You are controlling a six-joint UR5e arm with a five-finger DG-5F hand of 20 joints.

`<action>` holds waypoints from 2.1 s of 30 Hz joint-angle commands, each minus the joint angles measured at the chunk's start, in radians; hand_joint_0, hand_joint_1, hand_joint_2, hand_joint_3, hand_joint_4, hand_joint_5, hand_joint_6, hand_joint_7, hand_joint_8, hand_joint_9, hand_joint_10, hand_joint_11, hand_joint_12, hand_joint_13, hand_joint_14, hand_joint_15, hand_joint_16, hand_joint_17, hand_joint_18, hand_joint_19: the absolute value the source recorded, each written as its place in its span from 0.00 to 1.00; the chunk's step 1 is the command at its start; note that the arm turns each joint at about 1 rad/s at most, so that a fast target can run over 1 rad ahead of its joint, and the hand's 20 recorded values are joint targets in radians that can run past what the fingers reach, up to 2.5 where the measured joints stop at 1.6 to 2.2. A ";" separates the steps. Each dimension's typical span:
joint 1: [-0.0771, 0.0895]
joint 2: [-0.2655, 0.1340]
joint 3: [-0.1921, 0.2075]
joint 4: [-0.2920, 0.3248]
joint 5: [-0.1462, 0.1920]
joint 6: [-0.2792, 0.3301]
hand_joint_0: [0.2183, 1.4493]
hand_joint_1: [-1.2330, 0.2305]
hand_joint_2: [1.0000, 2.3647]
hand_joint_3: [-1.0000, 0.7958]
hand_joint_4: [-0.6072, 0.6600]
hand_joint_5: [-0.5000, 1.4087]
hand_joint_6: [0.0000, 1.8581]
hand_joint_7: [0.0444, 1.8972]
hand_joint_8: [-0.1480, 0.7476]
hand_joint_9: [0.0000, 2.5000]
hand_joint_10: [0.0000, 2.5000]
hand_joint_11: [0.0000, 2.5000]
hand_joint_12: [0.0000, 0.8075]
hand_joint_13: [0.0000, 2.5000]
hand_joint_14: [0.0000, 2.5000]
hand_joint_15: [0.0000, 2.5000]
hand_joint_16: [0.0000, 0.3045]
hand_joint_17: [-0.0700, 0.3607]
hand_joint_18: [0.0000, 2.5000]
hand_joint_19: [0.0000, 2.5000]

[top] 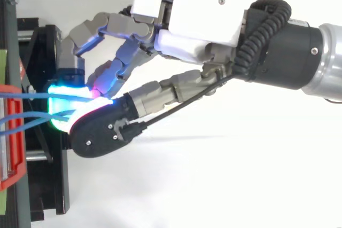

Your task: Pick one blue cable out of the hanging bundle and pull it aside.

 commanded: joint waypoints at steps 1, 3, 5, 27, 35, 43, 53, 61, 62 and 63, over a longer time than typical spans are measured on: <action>0.000 0.000 0.000 0.000 -0.003 0.000 0.50 0.21 0.00 0.28 0.31 0.20 0.52 0.57 0.39 0.41 0.01 0.24 0.33 0.30 0.01 0.17 0.13 0.37 0.28 0.16; -0.002 0.000 0.000 0.000 -0.003 -0.002 0.49 0.21 0.00 0.28 0.31 0.20 0.52 0.56 0.38 0.41 0.01 0.24 0.32 0.30 0.01 0.17 0.13 0.37 0.29 0.15; -0.002 0.000 0.000 0.000 -0.005 -0.002 0.47 0.21 0.00 0.28 0.31 0.20 0.52 0.55 0.38 0.41 0.01 0.25 0.32 0.31 0.01 0.17 0.13 0.37 0.30 0.15; -0.002 0.000 0.000 0.000 -0.003 -0.002 0.34 0.30 0.01 0.46 0.48 0.20 0.50 0.49 0.46 0.43 0.01 0.26 0.37 0.31 0.01 0.18 0.14 0.39 0.29 0.19; -0.003 0.000 0.002 0.000 -0.003 -0.026 0.50 0.22 0.00 0.28 0.31 0.20 0.52 0.60 0.40 0.44 0.01 0.26 0.34 0.32 0.01 0.17 0.13 0.37 0.30 0.17; -0.005 0.000 0.002 0.000 -0.005 -0.029 0.38 0.21 0.00 0.28 0.33 0.22 0.51 0.56 0.41 0.48 0.01 0.26 0.32 0.35 0.01 0.19 0.12 0.36 0.32 0.17; -0.007 0.000 0.002 0.000 -0.014 -0.031 0.19 0.51 0.00 0.28 0.48 0.23 0.47 0.47 0.47 0.49 0.01 0.23 0.40 0.36 0.01 0.19 0.16 0.42 0.34 0.19; -0.008 0.000 0.003 0.000 -0.014 -0.031 0.30 0.40 0.01 0.38 0.47 0.22 0.47 0.55 0.45 0.46 0.01 0.25 0.37 0.34 0.01 0.20 0.14 0.39 0.31 0.21; -0.007 0.000 0.003 0.000 -0.014 -0.031 0.30 0.37 0.01 0.42 0.48 0.22 0.47 0.58 0.45 0.46 0.01 0.25 0.37 0.34 0.01 0.19 0.14 0.39 0.31 0.21; -0.007 0.000 0.003 0.000 -0.014 -0.031 0.31 0.34 0.01 0.44 0.48 0.21 0.49 0.51 0.47 0.46 0.01 0.25 0.39 0.34 0.01 0.19 0.15 0.41 0.32 0.19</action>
